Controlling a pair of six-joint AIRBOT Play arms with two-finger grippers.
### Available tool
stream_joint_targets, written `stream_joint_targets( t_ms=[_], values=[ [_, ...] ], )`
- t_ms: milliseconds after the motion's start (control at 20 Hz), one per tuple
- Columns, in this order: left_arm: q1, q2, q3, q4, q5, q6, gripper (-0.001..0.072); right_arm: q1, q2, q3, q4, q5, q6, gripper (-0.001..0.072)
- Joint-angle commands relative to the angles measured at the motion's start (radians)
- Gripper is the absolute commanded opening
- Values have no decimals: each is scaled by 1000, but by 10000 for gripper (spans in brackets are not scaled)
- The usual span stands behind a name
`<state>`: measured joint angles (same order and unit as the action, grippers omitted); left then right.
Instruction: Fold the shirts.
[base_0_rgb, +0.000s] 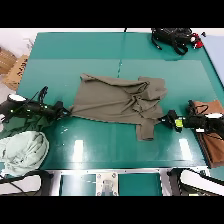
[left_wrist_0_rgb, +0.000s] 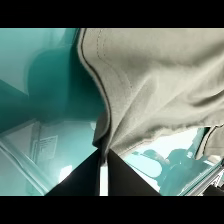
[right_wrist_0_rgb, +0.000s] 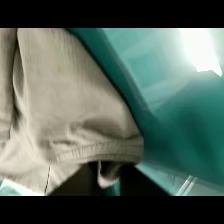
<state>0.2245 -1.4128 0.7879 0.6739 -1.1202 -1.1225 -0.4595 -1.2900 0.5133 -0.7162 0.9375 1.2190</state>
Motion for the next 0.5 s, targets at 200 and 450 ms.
stream_joint_targets(
  t_ms=[200, 450],
  values=[
    [1, 56, 164, 1, -148, 3, 23, 5, 63, 142, 20, 211, -11, 20],
    [1, 286, 620, 0, -238, -54, 23, -67, 303, 670, 29, 426, 147, 20]
  ],
)
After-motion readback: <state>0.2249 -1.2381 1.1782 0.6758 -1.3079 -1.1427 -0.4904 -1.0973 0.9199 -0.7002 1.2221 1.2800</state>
